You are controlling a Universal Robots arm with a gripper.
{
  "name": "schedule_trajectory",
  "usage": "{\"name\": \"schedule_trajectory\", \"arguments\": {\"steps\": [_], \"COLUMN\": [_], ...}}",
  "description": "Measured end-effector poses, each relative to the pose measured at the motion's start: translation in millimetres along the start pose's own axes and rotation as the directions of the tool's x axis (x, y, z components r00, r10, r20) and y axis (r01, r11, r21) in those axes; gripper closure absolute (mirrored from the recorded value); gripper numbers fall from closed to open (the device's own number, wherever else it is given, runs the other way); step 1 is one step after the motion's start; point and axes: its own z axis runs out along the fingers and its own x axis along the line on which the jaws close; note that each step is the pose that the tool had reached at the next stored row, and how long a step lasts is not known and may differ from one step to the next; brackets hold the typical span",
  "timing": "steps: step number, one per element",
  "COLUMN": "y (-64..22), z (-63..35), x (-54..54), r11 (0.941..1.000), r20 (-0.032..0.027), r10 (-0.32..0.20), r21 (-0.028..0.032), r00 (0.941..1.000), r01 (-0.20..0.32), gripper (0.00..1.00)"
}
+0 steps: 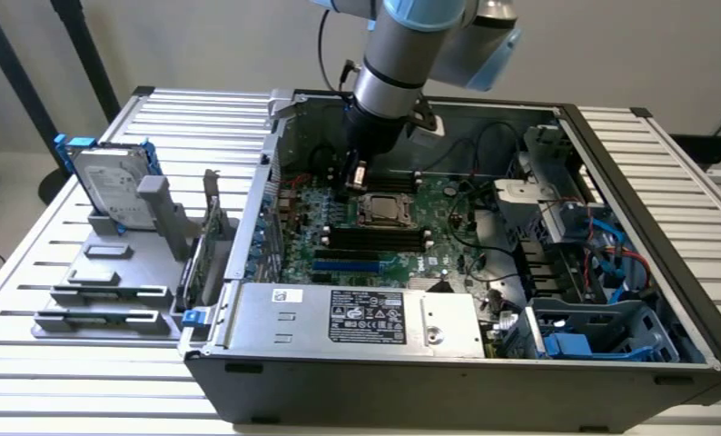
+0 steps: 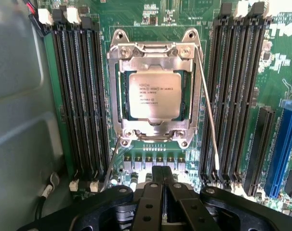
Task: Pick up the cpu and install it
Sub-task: 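Install the first cpu locking lever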
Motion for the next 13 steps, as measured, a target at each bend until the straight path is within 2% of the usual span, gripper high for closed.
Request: {"name": "schedule_trajectory", "arguments": {"steps": [2, 6, 8, 13], "y": [-4.4, -12.7, -15.4, -17.9], "z": [-3.4, -13.4, -16.6, -17.4], "x": [0.0, 0.0, 0.0, 0.0], "r11": [1.0000, 1.0000, 1.0000, 0.9988], "r20": [-0.0065, -0.0282, -0.0371, -0.0524], "r10": [0.001, 0.000, 0.005, 0.049], "r21": [-0.0002, 0.0005, 0.0004, -0.0010], "r00": [1.0000, 0.9996, 0.9993, 0.9974], "r01": [-0.001, 0.000, -0.005, -0.049], "gripper": [0.89, 0.89, 0.89, 0.89]}}
